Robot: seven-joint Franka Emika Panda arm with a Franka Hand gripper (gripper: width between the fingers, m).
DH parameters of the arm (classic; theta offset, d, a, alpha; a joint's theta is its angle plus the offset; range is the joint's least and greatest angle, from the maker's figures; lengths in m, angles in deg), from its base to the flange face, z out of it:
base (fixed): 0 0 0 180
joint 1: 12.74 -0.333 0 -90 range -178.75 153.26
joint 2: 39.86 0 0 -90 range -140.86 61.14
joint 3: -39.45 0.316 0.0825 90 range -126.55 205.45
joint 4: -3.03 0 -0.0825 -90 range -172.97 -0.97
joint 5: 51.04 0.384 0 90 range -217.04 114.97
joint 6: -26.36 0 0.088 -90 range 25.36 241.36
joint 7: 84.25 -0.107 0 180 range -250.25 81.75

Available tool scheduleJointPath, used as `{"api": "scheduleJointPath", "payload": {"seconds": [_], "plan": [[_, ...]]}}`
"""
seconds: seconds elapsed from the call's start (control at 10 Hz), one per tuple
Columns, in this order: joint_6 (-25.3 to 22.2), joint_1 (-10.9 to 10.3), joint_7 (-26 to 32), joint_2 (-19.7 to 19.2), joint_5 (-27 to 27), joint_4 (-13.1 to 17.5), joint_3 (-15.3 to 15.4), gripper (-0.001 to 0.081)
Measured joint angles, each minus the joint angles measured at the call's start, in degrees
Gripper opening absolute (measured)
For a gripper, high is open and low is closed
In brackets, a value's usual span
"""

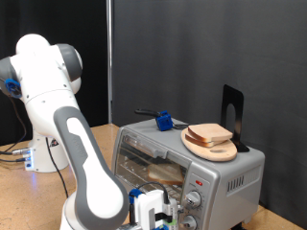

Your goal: Make a piece of toast with the oven

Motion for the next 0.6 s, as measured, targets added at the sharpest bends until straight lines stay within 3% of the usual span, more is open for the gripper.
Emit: {"api": "scheduleJointPath", "payload": {"seconds": [0.3,0.6], "plan": [[-3.7,0.0,-2.8,-0.4,-1.1,0.4,0.0,0.0807],[-4.3,0.0,-3.0,-0.6,-1.2,0.4,-0.1,0.0808]]}}
